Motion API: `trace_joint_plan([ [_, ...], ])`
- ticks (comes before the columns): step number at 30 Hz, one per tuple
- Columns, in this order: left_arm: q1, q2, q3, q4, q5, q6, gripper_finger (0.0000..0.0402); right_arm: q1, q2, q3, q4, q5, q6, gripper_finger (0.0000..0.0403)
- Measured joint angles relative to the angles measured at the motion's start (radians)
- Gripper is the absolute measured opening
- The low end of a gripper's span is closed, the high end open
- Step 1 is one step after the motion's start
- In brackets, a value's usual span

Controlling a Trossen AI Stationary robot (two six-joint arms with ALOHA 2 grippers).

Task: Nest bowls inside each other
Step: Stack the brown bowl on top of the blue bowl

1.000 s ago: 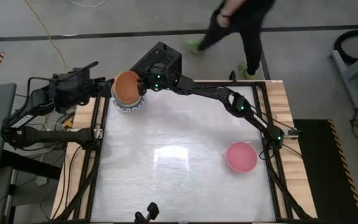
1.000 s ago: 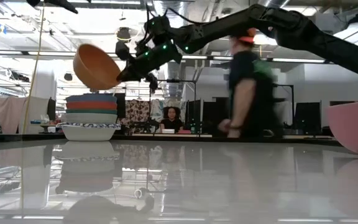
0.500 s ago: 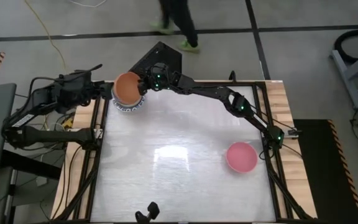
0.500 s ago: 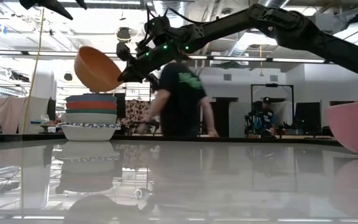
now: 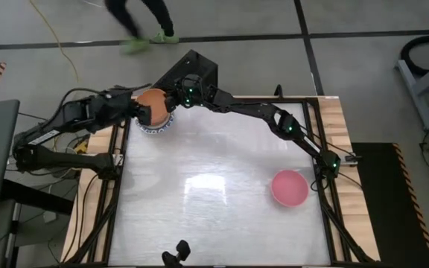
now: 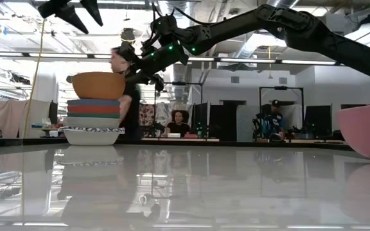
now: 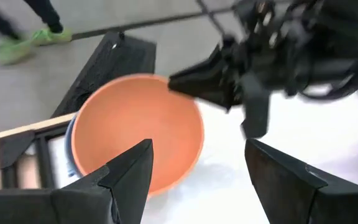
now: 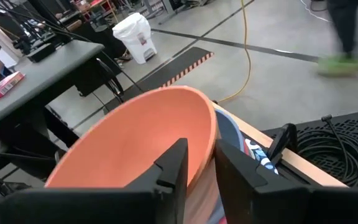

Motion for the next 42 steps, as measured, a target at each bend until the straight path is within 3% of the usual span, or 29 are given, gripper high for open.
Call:
trace_joint_plan([
  [8, -0.003, 0.045, 0.000, -0.097, 0.136, 0.005, 0.0243, -0.004, 0.000, 0.000, 0.006, -0.001, -0.043, 0.0102],
  [13, -0.024, 0.044, -0.019, -0.089, 0.136, 0.006, 0.0243, -0.008, 0.000, 0.000, 0.012, -0.001, -0.044, 0.0102],
  [21, -0.077, 0.046, -0.020, -0.135, 0.037, -0.043, 0.0239, -0.013, -0.022, -0.003, -0.024, -0.104, -0.074, 0.0103],
  [25, -0.117, 0.045, -0.081, -0.167, -0.107, -0.183, 0.0220, -0.031, -0.089, -0.002, -0.098, -0.096, -0.160, 0.0103],
  [35, -0.158, 0.037, -0.406, 0.250, -0.245, -0.254, 0.0133, -0.082, -0.253, -0.002, -0.325, 0.001, -0.359, 0.0103],
  [42, -0.159, 0.038, -0.496, 0.333, -0.190, -0.251, 0.0079, -0.095, -0.301, -0.002, -0.429, 0.004, -0.413, 0.0103],
])
